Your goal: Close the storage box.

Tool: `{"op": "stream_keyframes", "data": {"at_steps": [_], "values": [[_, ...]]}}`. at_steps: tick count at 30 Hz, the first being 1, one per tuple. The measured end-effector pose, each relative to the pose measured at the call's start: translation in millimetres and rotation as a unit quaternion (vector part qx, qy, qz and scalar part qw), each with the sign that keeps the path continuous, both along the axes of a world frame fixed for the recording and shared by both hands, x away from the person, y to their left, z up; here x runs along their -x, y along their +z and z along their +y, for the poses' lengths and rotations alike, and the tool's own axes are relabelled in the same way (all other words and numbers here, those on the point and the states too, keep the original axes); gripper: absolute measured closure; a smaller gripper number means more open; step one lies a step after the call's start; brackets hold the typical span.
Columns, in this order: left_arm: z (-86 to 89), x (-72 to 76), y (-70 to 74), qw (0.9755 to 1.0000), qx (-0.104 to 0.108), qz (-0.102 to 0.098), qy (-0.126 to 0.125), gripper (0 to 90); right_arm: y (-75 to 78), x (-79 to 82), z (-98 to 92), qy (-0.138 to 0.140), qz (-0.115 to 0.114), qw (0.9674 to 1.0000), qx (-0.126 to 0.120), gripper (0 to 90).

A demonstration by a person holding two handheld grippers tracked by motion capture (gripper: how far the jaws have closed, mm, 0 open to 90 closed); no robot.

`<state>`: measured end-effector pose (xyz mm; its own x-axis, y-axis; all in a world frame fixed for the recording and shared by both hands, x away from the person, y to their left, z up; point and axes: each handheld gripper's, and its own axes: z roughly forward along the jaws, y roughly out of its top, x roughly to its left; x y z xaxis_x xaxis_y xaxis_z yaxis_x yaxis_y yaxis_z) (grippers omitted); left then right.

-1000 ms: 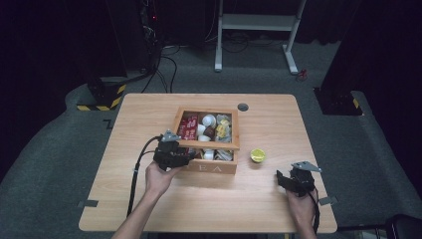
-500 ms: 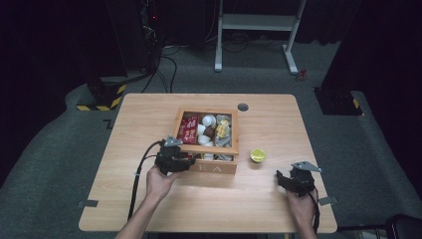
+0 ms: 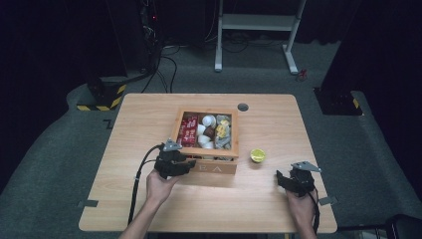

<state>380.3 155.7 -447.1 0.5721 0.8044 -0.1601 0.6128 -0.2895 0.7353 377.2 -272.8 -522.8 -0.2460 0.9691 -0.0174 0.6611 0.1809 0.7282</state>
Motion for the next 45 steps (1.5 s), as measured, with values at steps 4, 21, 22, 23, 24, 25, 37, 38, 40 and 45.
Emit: {"op": "stream_keyframes", "data": {"at_steps": [4, 21, 22, 23, 24, 25, 37, 38, 40, 45], "values": [[-0.2, 2.8, -3.7, 1.0, 0.001, 0.006, -0.004, 53.9, 0.0, 0.0, -0.1, 0.002, 0.0, 1.0, 0.001, 31.8], [-2.2, 12.0, -14.8, 0.9999, -0.005, 0.008, -0.012, 53.9, 0.0, 0.0, 0.0, 0.002, 0.0, 1.0, 0.001, 31.8], [-1.7, 12.1, -14.9, 0.9999, -0.003, 0.009, -0.01, 53.7, 0.0, 0.0, 0.0, 0.002, 0.0, 1.0, 0.001, 31.8], [-1.0, 12.3, -14.9, 0.9999, -0.003, 0.009, -0.009, 53.3, 0.0, 0.0, -0.1, 0.002, 0.0, 1.0, 0.0, 31.8], [-0.1, 12.8, -15.0, 0.9999, -0.003, 0.007, -0.007, 52.9, 0.1, 0.0, 0.0, 0.002, 0.0, 1.0, 0.0, 31.8], [1.4, 13.6, -14.8, 1.0, -0.001, 0.006, -0.005, 52.4, 0.0, 0.0, -0.1, 0.002, 0.0, 1.0, 0.001, 31.8], [36.5, 23.5, -8.3, 0.9986, 0.027, -0.018, 0.043, 52.0, 0.0, 0.0, -0.1, 0.002, 0.0, 1.0, 0.0, 31.8], [43.6, 24.2, -8.7, 0.9983, 0.018, -0.023, 0.05, 51.9, 0.0, 0.0, -0.1, 0.002, 0.0, 1.0, 0.001, 31.9], [48.5, 24.9, -10.6, 0.9979, 0.021, -0.021, 0.058, 52.0, -0.1, -0.2, -0.1, 0.003, -0.001, 1.0, 0.0, 31.8], [56.5, 24.6, -17.2, 0.9973, 0.011, -0.019, 0.07, 48.1, 0.0, -0.2, 0.0, 0.004, 0.0, 1.0, 0.001, 31.9]]}}
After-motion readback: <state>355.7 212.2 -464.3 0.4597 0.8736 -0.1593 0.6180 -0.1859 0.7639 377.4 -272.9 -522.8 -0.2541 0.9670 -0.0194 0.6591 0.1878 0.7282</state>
